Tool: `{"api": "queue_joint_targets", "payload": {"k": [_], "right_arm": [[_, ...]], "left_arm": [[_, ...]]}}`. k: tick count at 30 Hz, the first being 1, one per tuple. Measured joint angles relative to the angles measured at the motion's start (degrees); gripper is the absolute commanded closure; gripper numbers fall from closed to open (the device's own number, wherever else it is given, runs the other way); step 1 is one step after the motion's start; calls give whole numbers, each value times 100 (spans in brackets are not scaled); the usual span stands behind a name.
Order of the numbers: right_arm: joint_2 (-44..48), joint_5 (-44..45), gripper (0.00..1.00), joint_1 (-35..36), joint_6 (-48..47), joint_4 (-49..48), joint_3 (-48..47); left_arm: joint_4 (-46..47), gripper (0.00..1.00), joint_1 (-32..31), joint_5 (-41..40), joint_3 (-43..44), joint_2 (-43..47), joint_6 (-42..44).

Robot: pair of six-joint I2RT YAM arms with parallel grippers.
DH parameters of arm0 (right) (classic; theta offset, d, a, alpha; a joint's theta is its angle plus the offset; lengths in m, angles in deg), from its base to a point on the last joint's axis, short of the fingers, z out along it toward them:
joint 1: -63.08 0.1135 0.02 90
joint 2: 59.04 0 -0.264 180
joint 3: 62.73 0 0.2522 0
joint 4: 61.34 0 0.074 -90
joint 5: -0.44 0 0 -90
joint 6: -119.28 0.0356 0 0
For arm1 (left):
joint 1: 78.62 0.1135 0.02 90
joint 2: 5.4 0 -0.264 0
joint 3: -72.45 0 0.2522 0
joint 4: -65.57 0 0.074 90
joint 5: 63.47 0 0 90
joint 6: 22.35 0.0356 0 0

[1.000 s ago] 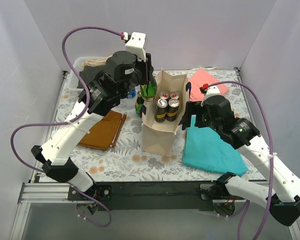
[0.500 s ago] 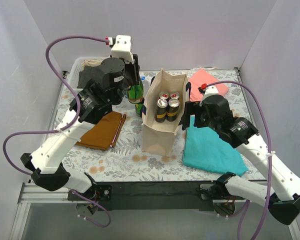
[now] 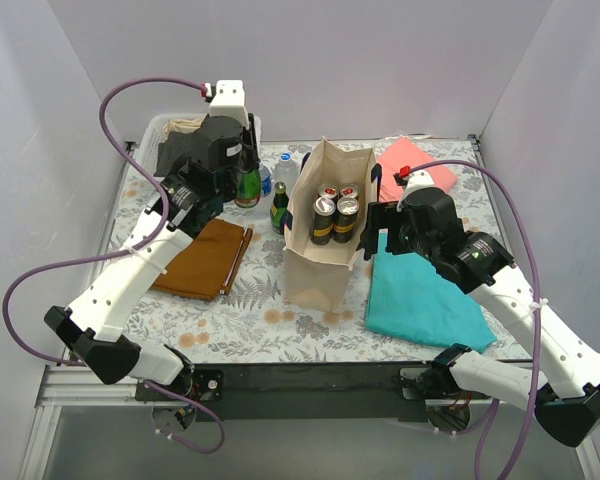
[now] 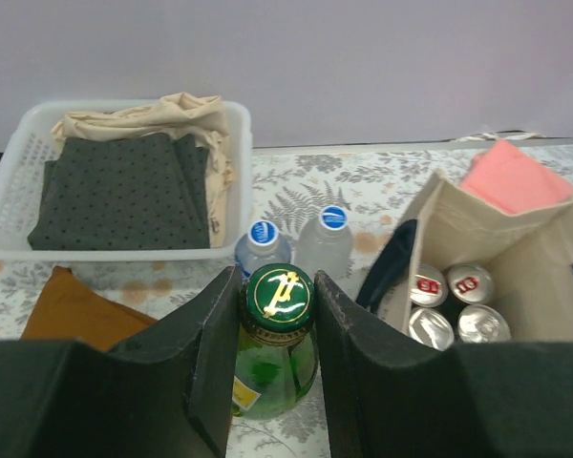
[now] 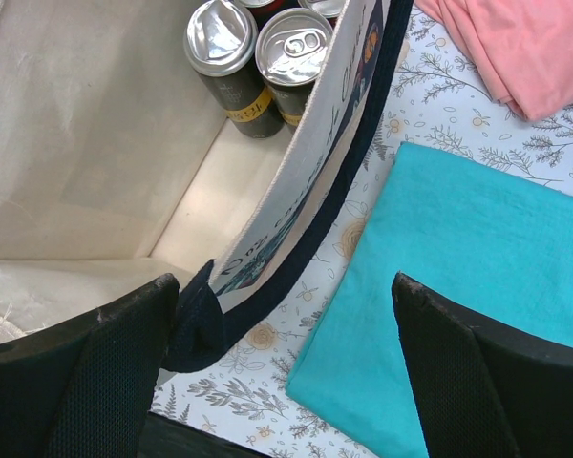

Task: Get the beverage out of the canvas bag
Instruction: Place the drink at the center of the board.

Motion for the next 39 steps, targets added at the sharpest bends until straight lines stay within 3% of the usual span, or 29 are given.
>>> {"api": "queue_joint_targets", "payload": {"k": [8,21,39], "right_arm": [[-46,-28,4,0,0,2,-37],[-46,-35,3,0,-7,2,-37],[42,4,3,-2,-9,7,-37]], "left_arm": [[155,100,531,409,-739,136,-184],[754,100,734,1003,-2020,149,-468],[1945,100,1082,1589,-3038,166,-612]]}}
